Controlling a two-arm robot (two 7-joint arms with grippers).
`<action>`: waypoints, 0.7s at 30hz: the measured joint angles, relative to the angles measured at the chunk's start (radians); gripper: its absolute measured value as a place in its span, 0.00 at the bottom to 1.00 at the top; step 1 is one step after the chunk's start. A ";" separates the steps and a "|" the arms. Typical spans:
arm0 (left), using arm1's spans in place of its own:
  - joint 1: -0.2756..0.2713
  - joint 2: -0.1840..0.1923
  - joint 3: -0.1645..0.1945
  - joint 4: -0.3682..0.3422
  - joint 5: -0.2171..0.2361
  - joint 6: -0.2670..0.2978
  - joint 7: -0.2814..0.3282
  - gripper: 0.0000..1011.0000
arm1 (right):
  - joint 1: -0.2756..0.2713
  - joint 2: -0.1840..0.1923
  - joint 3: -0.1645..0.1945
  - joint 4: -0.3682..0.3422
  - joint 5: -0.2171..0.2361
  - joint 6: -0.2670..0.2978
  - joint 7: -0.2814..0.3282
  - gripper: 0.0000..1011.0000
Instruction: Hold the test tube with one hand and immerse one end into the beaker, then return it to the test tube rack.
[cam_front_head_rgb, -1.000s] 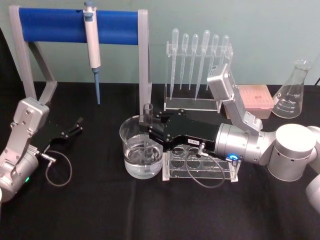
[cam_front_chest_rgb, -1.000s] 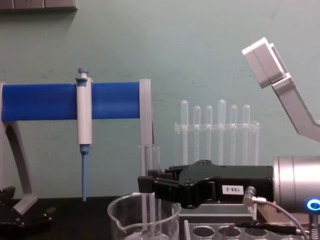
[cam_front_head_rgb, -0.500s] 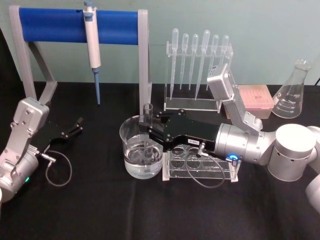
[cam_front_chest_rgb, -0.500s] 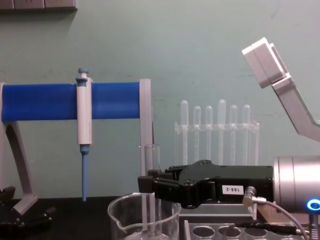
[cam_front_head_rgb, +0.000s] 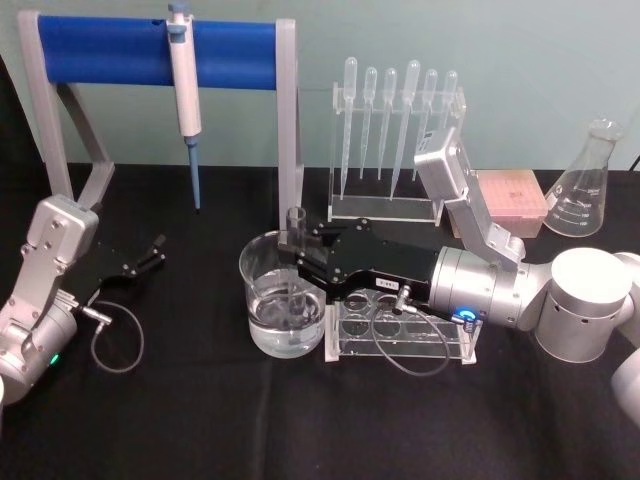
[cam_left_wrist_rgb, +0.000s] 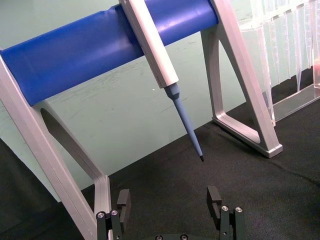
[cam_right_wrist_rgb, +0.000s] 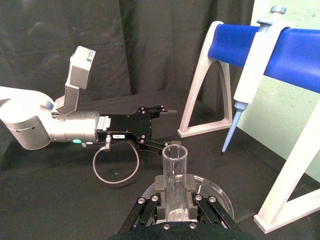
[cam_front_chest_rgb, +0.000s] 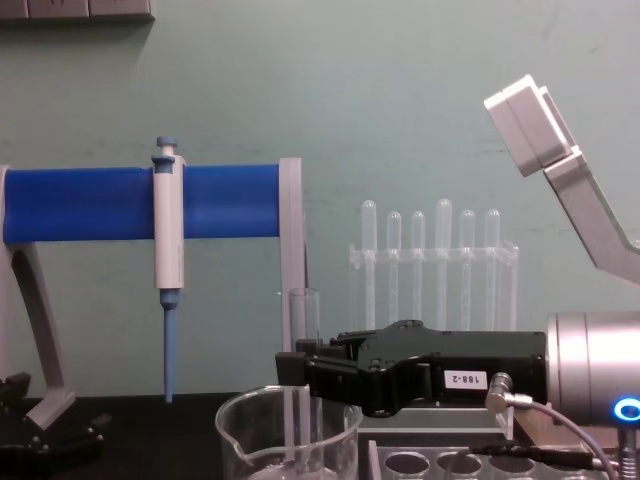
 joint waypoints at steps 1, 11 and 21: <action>0.000 0.000 0.000 0.000 0.000 0.000 0.000 0.99 | 0.000 0.000 0.000 0.000 0.000 0.000 0.000 0.22; 0.000 0.000 0.000 0.000 0.000 0.000 0.000 0.99 | 0.000 0.000 0.000 0.000 0.000 0.000 0.000 0.22; 0.000 0.000 0.000 0.000 0.000 0.000 0.000 0.99 | 0.000 0.000 0.000 0.000 0.000 0.000 0.000 0.22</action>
